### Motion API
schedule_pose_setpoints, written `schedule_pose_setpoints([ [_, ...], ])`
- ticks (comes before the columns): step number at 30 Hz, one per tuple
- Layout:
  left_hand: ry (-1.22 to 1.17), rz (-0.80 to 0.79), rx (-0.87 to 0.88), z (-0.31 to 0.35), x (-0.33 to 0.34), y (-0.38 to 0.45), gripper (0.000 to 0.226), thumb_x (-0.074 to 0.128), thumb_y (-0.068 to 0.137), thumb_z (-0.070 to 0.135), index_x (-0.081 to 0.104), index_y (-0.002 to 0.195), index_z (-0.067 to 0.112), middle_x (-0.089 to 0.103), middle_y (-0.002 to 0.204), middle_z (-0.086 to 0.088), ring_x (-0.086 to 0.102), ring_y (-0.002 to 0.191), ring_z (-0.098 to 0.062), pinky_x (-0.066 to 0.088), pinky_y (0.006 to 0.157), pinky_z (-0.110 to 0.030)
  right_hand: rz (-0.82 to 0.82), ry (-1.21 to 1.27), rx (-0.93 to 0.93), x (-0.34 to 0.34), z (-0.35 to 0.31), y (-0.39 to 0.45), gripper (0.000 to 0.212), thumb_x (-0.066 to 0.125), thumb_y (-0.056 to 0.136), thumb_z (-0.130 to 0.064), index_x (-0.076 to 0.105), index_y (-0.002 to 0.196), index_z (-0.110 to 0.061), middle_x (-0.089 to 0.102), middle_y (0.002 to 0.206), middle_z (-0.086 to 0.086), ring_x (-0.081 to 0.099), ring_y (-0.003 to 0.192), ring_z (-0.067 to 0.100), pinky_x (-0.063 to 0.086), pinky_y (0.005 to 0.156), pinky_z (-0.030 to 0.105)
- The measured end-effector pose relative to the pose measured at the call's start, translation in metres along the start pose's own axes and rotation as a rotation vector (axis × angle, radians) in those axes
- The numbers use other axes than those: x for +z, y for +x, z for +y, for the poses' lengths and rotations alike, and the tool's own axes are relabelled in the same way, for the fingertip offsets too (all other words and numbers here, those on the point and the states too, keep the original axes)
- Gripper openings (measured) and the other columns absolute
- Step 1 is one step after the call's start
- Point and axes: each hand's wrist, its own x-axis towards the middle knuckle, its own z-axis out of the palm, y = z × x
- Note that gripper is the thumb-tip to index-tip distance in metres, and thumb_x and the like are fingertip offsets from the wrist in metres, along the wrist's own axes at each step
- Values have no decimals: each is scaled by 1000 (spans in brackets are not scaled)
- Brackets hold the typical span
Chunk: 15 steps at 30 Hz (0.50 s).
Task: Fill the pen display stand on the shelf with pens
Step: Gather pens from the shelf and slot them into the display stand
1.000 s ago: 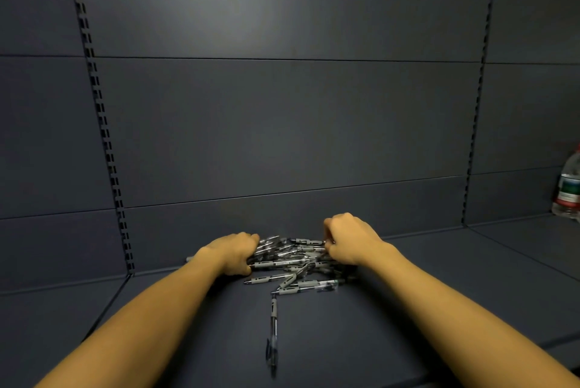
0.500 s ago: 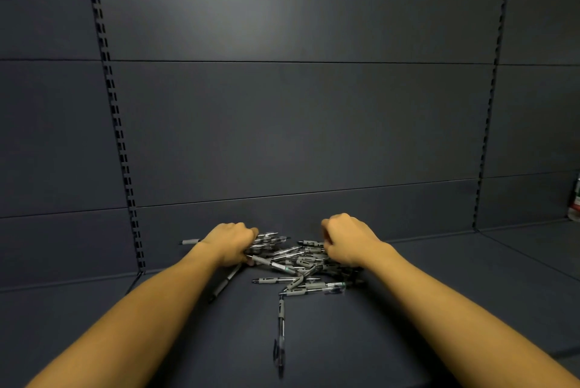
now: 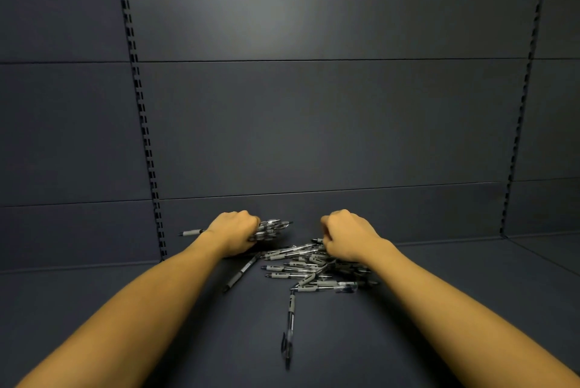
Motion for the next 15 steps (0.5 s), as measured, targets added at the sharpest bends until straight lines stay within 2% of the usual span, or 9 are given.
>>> schedule_pose_setpoints([
  [4, 6, -27, -50, -7, -3, -16, 13, 57, 95, 27, 57, 102, 15, 62, 99, -7, 62, 87, -28, 43, 68, -35, 5, 9, -42, 3, -13, 6, 12, 53, 93, -19, 60, 98, -11, 63, 103, 9, 57, 83, 28, 44, 67, 34],
  [8, -4, -56, -106, -15, -5, -33, 9, 60, 92, 23, 52, 96, 18, 57, 93, -4, 59, 82, -24, 45, 68, -34, -6, 20, -100, 8, -29, 10, 16, 52, 94, -20, 60, 103, -9, 61, 105, 9, 61, 93, 31, 45, 69, 35],
  [12, -26, -91, -163, -25, -4, -53, 8, 61, 93, 24, 54, 96, 20, 56, 89, 0, 59, 79, -21, 53, 72, -36, -14, 39, -172, 15, -45, 15, 16, 51, 94, -20, 60, 103, -9, 60, 102, 8, 60, 89, 29, 46, 67, 35],
  [15, -26, -106, -208, -32, -4, -70, 6, 60, 93, 22, 54, 95, 19, 57, 89, -2, 60, 80, -24, 53, 72, -38, -25, 43, -212, 18, -60, 20, 17, 51, 94, -20, 60, 105, -10, 61, 104, 9, 60, 91, 30, 47, 68, 36],
])
